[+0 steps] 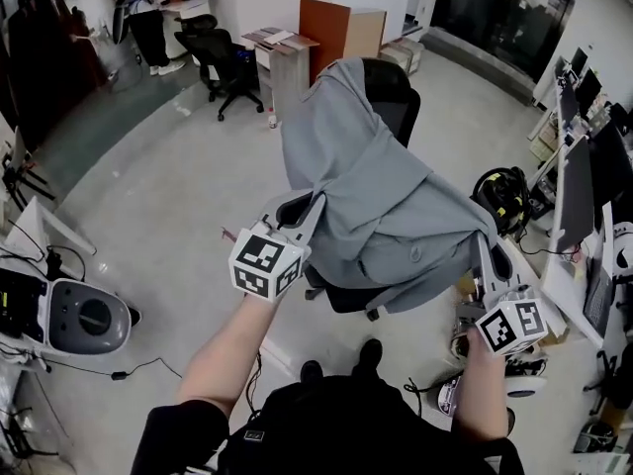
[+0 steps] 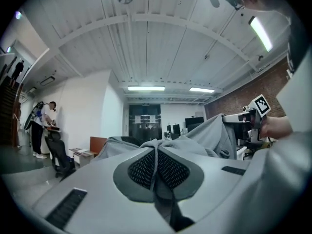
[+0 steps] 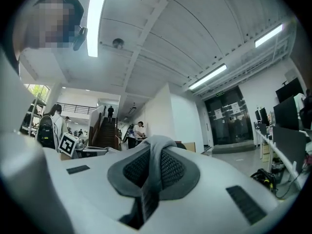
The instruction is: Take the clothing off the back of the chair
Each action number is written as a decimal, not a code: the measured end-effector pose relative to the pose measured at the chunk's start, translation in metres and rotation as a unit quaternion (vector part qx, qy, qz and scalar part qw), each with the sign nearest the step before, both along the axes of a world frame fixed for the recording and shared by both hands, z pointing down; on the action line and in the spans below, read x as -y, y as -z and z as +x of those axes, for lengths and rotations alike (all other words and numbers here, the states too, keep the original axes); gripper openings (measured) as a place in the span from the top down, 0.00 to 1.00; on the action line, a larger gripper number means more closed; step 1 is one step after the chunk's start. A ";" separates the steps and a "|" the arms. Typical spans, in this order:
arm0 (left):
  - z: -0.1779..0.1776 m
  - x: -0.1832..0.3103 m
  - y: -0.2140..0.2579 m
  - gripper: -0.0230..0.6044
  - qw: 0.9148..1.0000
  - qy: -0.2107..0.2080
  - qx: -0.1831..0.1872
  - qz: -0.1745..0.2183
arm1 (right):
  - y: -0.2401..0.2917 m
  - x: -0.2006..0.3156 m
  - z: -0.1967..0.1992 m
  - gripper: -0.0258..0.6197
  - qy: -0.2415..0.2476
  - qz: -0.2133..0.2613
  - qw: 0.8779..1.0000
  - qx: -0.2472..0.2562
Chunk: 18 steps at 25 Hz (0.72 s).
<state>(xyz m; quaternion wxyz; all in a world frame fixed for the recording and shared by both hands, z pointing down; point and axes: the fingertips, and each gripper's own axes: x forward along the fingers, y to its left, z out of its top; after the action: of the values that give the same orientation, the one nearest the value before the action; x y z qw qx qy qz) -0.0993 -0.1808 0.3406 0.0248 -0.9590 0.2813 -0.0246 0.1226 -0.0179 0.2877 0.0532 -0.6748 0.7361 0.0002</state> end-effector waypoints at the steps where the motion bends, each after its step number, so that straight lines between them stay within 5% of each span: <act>1: -0.001 -0.003 0.005 0.95 1.000 -0.005 -0.006 0.002 | 0.003 -0.009 -0.002 0.91 -0.007 0.000 1.000 -0.004; 9: 0.023 -0.040 0.044 0.95 0.996 -0.061 -0.053 0.027 | 0.039 -0.063 0.002 0.91 -0.054 0.028 0.998 -0.033; 18: 0.060 -0.066 0.005 0.95 0.999 -0.046 -0.025 -0.012 | 0.024 -0.098 0.032 0.91 -0.040 0.025 0.999 -0.018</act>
<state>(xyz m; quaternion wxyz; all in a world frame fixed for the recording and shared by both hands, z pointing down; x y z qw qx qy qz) -0.0395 -0.1149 0.3353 0.0077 -0.9714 0.2375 -0.0023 0.1551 0.0804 0.2632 0.0566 -0.7022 0.7089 0.0325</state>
